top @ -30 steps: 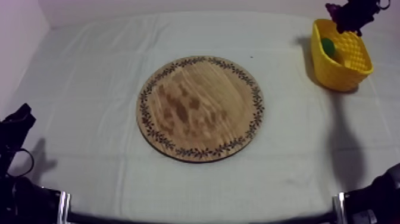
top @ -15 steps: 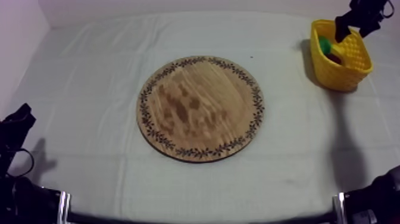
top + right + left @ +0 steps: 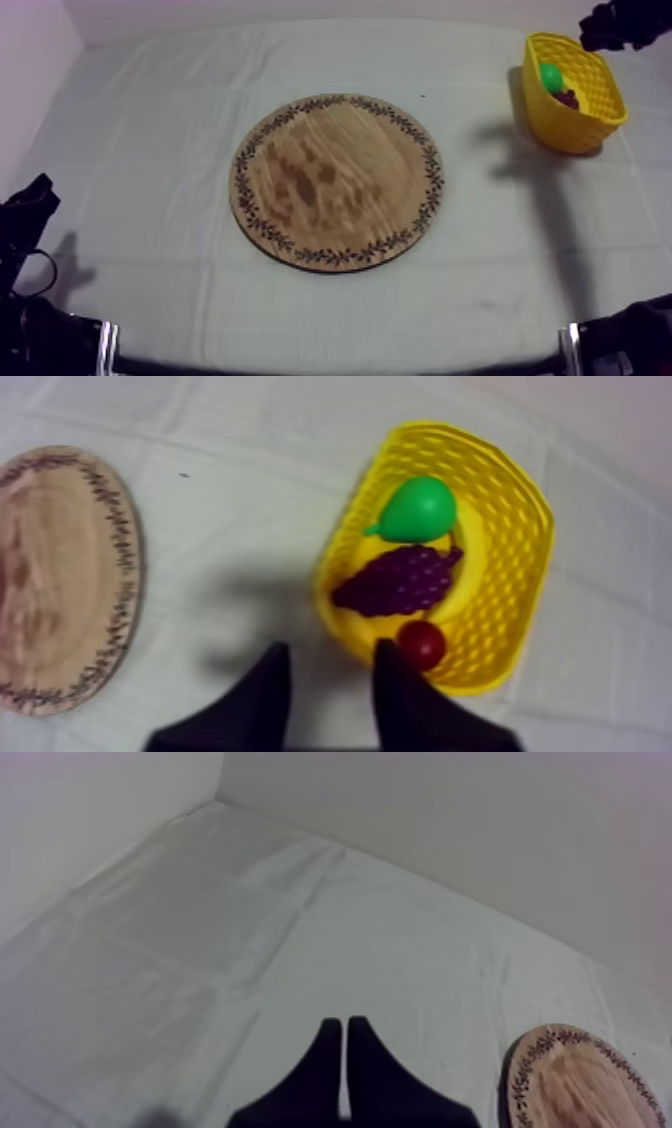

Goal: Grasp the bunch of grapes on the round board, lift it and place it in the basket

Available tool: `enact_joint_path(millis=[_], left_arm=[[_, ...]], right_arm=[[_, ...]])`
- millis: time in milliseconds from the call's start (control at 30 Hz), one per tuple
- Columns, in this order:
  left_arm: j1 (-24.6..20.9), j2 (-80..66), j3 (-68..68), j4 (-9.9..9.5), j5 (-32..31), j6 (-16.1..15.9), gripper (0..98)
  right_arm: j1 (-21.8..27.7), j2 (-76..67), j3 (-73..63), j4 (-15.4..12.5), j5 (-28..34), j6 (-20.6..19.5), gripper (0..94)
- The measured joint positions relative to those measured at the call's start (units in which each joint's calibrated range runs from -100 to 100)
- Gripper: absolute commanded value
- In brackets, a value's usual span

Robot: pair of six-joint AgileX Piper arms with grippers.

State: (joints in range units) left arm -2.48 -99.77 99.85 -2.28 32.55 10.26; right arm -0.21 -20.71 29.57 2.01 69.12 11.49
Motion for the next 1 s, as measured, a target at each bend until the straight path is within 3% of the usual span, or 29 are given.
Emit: enact_joint_path(millis=[167,400,500,600,700,800,900,1000], left_arm=[[0.0,0.0,0.0,0.00,0.0,0.0,0.0],[0.0,0.0,0.0,0.00,0.0,0.0,0.0],[0.0,0.0,0.0,0.00,0.0,0.0,0.0],[0.0,0.0,0.0,0.00,0.0,0.0,0.0],[0.0,0.0,0.0,0.00,0.0,0.0,0.0],[0.0,0.0,0.0,0.00,0.0,0.0,0.0],[0.0,0.0,0.0,0.00,0.0,0.0,0.0],[0.0,0.0,0.0,0.00,0.0,0.0,0.0]], right_arm=[[-3.6,-14.0,13.6,1.0,-7.7,-2.8,4.9],[-5.2,-32.0,35.5,2.3,-24.5,-6.2,0.9],[-4.9,-39.1,45.7,1.6,-31.6,-7.0,0.6],[-4.1,-46.4,55.1,-0.9,-36.7,-6.3,0.5],[-3.7,-52.6,62.3,-3.2,-39.1,-4.2,0.4],[-4.0,-58.3,67.3,-4.6,-37.7,-2.9,0.4],[-4.4,-62.6,69.5,-4.4,-32.2,-3.1,0.5],[-4.5,-66.1,69.3,-3.9,-30.6,-4.6,0.5]])
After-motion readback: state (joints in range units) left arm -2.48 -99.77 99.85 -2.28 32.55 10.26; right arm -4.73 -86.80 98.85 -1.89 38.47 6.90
